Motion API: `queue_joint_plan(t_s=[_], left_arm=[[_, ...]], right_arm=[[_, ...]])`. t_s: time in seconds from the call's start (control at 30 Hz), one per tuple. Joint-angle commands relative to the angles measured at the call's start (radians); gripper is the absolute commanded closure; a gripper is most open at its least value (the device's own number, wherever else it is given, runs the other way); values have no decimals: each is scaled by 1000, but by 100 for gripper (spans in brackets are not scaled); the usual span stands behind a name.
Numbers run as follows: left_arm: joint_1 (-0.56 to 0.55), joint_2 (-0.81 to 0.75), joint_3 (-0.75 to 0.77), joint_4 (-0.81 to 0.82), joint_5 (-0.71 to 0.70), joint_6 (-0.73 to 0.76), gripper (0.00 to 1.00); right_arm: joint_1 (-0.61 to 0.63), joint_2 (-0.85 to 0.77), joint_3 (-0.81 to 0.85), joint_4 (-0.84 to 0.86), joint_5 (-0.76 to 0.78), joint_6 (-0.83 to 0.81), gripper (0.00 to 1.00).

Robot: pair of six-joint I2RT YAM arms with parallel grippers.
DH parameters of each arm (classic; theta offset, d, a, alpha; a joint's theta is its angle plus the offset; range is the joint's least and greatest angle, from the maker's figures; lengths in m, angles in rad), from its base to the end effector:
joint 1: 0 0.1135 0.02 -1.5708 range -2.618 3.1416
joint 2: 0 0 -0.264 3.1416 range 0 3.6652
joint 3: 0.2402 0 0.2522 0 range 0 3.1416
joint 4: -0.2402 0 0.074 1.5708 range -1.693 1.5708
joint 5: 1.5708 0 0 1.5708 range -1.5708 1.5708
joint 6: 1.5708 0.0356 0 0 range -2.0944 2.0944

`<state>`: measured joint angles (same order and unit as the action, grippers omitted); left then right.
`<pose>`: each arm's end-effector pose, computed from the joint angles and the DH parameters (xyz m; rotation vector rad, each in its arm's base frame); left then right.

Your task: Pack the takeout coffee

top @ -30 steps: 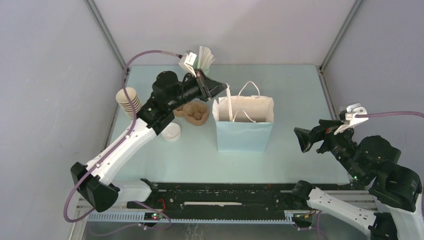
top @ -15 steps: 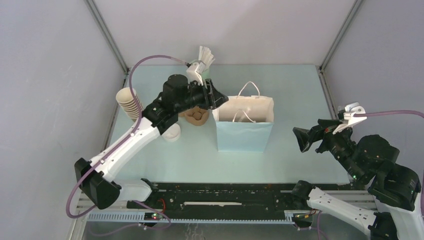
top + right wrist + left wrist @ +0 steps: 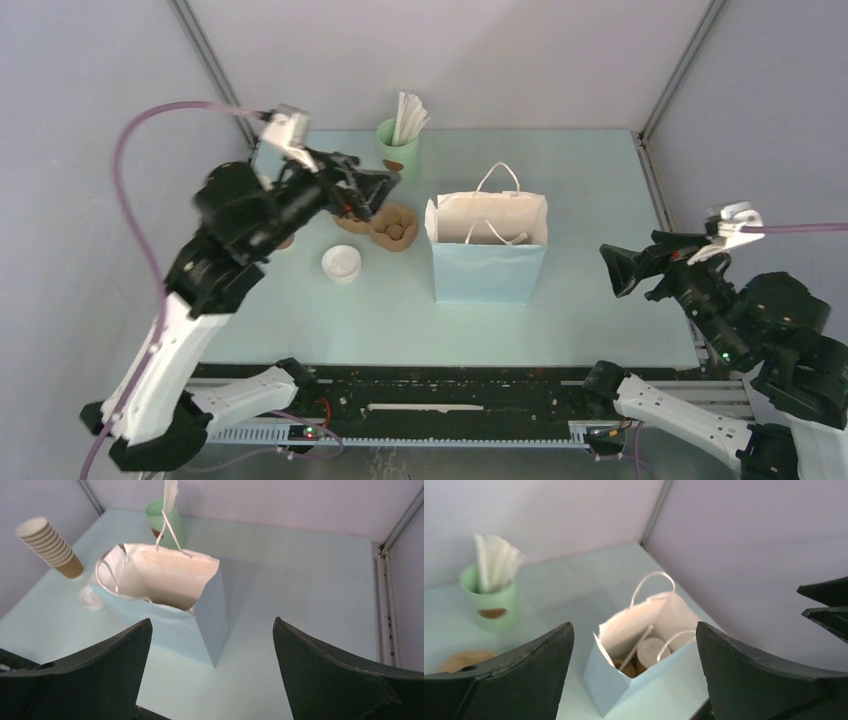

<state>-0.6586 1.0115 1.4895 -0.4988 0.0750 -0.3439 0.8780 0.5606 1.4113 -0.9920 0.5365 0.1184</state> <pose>0.1402 -0.1118 0.5010 0.3194 1.6248 -0.8333 0.0245 0.0010 0.4628 -0.2467 1.6823 0.2865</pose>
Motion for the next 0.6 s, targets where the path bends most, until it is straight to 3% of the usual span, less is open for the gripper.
queue_joint_plan(t_s=[0.0,0.3,0.57], left_arm=[[-4,-109,122,-105,-183,142,3],[-4,-238,167,-112,-356,229,0],[-4,-249,170,-125,-389,237,0]], right_arm=[[-4,12,103,42,59,-1,0],[-6,22,233,53,64,-7,0],[-12,-3,170,113,15,-35,0]])
